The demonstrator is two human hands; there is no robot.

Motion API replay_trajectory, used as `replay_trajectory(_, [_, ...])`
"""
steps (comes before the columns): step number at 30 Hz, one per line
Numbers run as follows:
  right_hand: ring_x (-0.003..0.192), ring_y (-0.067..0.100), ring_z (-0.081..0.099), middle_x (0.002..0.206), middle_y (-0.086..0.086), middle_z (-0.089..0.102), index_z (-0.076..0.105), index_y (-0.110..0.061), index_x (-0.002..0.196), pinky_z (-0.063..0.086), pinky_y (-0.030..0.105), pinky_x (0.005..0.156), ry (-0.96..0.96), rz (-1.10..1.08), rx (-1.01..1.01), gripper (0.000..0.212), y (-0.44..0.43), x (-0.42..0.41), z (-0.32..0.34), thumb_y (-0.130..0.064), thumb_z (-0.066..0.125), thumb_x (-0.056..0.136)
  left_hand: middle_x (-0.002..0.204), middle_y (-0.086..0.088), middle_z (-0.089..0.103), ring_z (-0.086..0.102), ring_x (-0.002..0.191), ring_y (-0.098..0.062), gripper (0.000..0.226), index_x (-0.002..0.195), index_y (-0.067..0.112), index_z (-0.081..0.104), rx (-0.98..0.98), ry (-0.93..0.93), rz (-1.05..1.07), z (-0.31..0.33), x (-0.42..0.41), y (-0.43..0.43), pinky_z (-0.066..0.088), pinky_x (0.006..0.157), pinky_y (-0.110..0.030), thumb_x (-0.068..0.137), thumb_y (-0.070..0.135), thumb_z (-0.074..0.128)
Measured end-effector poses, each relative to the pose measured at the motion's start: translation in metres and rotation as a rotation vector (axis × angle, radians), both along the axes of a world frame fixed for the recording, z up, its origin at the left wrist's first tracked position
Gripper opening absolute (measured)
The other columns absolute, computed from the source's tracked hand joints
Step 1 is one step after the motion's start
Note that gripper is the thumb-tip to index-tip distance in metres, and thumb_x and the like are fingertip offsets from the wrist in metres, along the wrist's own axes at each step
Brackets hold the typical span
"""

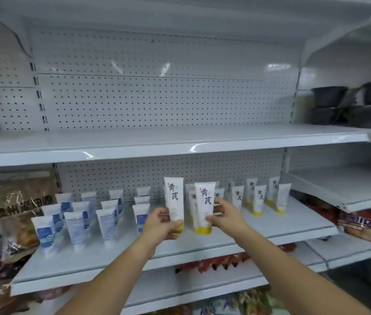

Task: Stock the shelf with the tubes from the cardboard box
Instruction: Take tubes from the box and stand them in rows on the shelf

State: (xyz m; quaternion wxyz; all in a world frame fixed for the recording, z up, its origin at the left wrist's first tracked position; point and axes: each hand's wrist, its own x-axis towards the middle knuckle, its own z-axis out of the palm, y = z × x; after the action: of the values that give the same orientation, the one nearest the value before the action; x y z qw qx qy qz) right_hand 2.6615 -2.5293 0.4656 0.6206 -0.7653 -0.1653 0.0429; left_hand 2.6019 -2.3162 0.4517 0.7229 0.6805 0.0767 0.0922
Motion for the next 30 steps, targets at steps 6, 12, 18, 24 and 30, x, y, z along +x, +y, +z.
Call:
replay_trajectory(6, [0.102,0.026,0.066,0.11,0.005,0.065,0.058,-0.03,0.11,0.06,0.034,0.079,0.008,-0.104,0.019,0.039,-0.063,0.012,-0.002,0.001,0.066,0.087,0.085,-0.012,0.072,0.069,0.073,-0.033,0.038,0.112,-0.002,0.053,0.018,0.008,-0.114,0.0,0.041,-0.057,0.057,0.056,-0.034,0.081,-0.003,0.076])
replay_trajectory(12, [0.1,0.028,0.067,0.113,0.009,0.065,0.058,-0.022,0.118,0.059,0.044,0.082,0.021,-0.222,-0.009,0.042,-0.107,0.028,-0.007,0.003,0.066,0.086,0.101,-0.022,0.07,0.07,0.071,-0.03,0.039,0.111,0.0,0.055,0.026,0.012,-0.2,-0.007,0.085,-0.103,0.059,0.061,-0.036,0.079,-0.003,0.078])
replay_trajectory(18, [0.097,0.029,0.068,0.103,0.008,0.067,0.057,-0.029,0.105,0.059,0.046,0.083,0.014,-0.287,-0.032,0.041,-0.123,0.056,-0.008,0.006,0.066,0.085,0.098,-0.014,0.07,0.07,0.071,-0.028,0.037,0.109,0.005,0.056,0.018,0.027,-0.232,-0.018,0.12,-0.121,0.058,0.059,-0.035,0.079,-0.002,0.078])
replay_trajectory(24, [0.098,0.023,0.067,0.107,0.008,0.067,0.057,-0.027,0.112,0.06,0.039,0.082,0.026,-0.295,-0.054,0.042,-0.129,0.078,-0.017,0.006,0.065,0.086,0.106,-0.01,0.069,0.072,0.086,-0.028,0.042,0.113,0.01,0.056,0.052,0.033,-0.23,-0.031,0.144,-0.126,0.058,0.061,-0.034,0.079,0.004,0.079])
replay_trajectory(30, [0.098,0.021,0.068,0.107,0.006,0.067,0.057,-0.026,0.114,0.06,0.037,0.082,0.041,-0.268,-0.072,0.041,-0.145,0.103,-0.024,0.003,0.066,0.086,0.105,-0.008,0.069,0.072,0.09,-0.028,0.039,0.11,0.014,0.054,0.043,0.11,-0.184,-0.042,0.16,-0.139,0.062,0.068,-0.041,0.081,0.004,0.077])
